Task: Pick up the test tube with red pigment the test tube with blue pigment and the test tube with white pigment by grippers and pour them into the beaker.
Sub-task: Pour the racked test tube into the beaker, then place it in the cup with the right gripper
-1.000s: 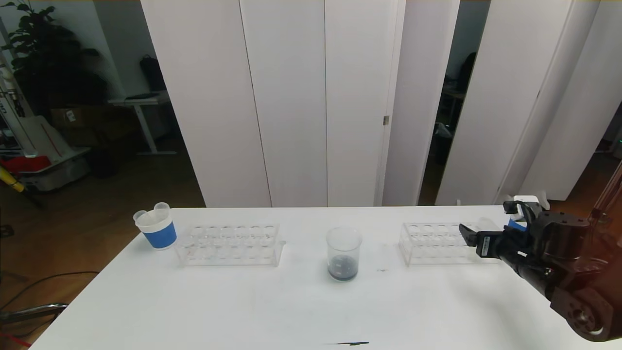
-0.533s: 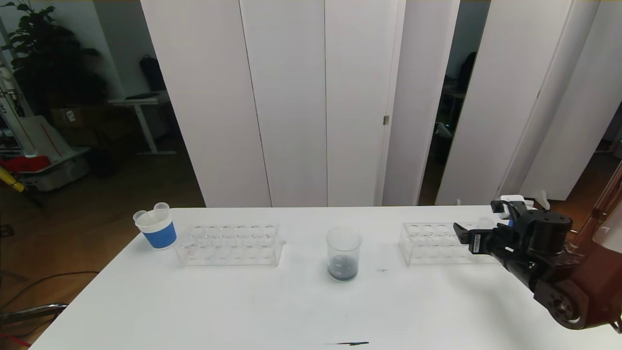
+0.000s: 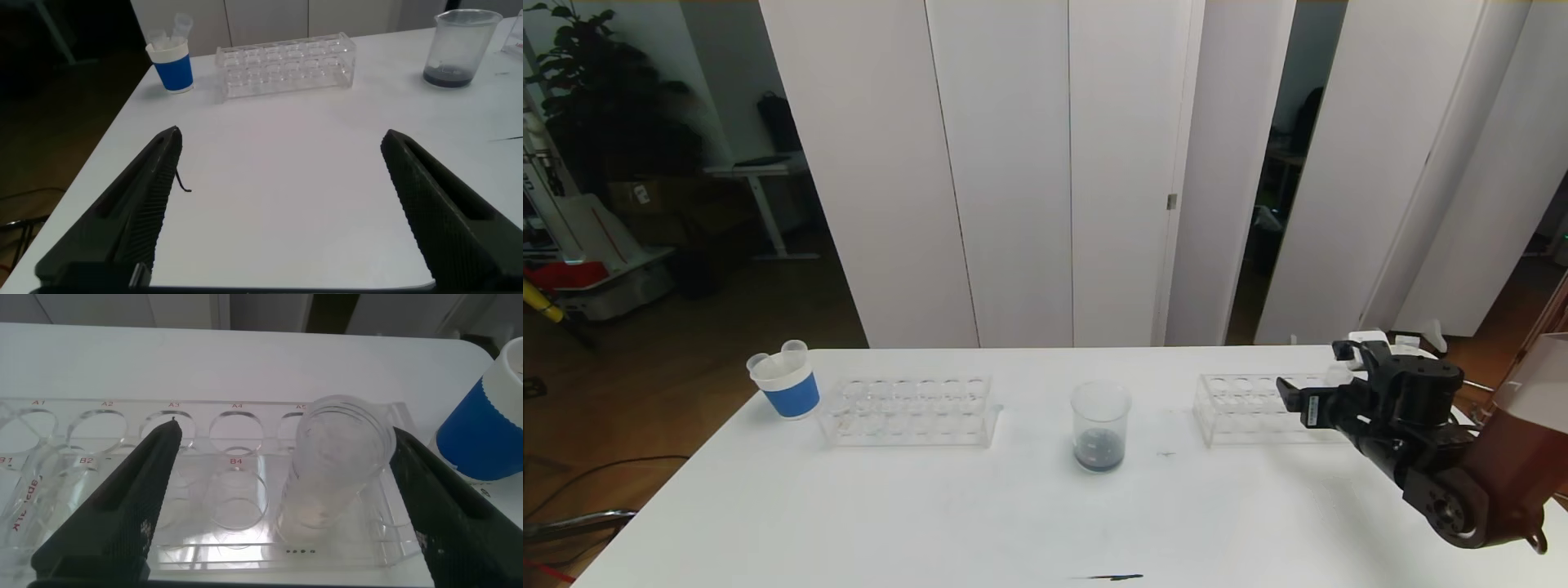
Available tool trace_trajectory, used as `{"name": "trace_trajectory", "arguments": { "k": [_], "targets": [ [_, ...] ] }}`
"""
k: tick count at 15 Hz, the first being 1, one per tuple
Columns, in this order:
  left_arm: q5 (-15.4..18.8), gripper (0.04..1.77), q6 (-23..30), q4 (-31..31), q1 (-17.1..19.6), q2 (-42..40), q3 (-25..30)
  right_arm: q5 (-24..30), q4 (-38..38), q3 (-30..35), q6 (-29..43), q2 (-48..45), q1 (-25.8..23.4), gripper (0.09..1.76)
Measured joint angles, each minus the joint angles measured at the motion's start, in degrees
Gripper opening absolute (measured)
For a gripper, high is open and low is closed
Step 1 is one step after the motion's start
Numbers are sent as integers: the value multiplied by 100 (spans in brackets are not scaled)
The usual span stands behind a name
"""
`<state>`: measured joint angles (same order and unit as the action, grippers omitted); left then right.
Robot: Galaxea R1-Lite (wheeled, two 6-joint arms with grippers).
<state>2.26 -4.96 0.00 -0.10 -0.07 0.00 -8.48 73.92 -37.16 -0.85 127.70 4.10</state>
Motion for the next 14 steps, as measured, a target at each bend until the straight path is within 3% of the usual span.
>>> {"name": "trace_trajectory", "arguments": {
  "k": [6,7,8,10,11,12,13,14],
  "targets": [
    [0,174,-2,0,0,0,0,-13,6,-134,9,172,23,175],
    [-2,174,0,0,0,0,0,-44,22,-149,9,185,20,165],
    [-5,174,0,0,0,0,0,-133,24,-165,4,194,12,138],
    [-5,174,0,2,0,0,0,-267,27,-190,0,205,-7,56],
    [-2,174,-2,-2,0,0,0,-282,27,-195,4,207,12,46],
    [-5,174,0,2,-1,0,0,-267,28,-200,28,212,12,67],
    [0,174,0,0,0,0,0,-262,28,-204,41,218,22,71],
    [-5,174,1,0,0,0,0,-260,30,-206,44,223,17,62]
  ]
}}
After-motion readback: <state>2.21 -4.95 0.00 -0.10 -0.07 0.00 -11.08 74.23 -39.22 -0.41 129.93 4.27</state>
